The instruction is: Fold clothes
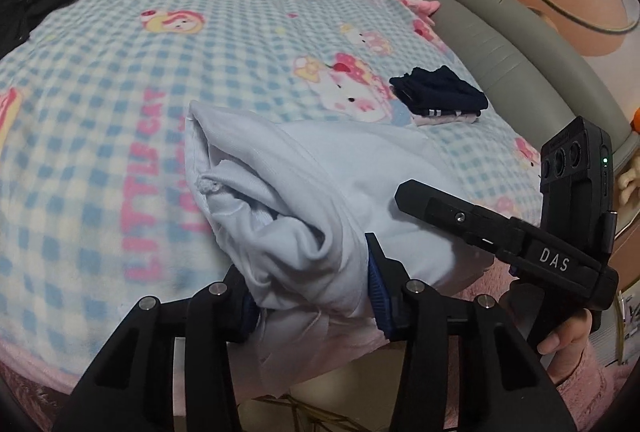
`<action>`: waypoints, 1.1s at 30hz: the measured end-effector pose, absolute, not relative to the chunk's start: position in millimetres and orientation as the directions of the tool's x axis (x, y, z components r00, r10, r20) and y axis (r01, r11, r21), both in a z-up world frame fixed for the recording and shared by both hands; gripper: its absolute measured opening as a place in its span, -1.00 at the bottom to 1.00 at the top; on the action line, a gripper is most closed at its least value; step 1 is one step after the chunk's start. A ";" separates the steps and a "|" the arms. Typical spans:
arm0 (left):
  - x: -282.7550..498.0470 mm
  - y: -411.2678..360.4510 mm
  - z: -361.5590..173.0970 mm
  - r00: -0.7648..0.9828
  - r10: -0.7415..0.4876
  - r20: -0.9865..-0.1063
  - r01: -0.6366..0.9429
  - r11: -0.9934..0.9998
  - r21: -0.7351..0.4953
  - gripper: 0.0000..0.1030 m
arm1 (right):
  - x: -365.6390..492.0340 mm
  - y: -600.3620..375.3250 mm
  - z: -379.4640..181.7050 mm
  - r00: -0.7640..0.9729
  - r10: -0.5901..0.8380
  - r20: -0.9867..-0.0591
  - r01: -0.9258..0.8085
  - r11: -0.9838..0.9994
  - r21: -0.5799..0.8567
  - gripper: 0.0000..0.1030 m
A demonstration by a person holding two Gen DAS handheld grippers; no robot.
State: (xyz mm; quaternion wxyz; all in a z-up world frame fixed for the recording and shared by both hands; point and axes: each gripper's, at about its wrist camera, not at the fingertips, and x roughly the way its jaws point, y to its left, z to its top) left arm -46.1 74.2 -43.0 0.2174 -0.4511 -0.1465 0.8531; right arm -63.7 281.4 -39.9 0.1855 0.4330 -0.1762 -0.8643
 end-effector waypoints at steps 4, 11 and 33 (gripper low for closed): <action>-50.4 94.8 -38.3 -0.484 0.505 -0.714 -0.251 -0.862 -0.439 -0.16 | -62.4 294.1 -34.0 -0.561 -0.461 -0.688 0.171 -0.877 0.448 0.23; -84.1 164.6 2.1 -0.493 0.541 -0.681 -0.374 -0.839 -0.396 -0.19 | -68.7 348.5 -7.3 -0.630 -0.432 -0.645 0.144 -0.882 0.449 0.18; -321.8 403.2 -32.3 -0.379 0.624 -0.683 -0.342 -0.780 -0.524 0.25 | -284.9 615.6 18.9 -0.684 -0.142 -0.716 -0.065 -0.965 0.254 0.47</action>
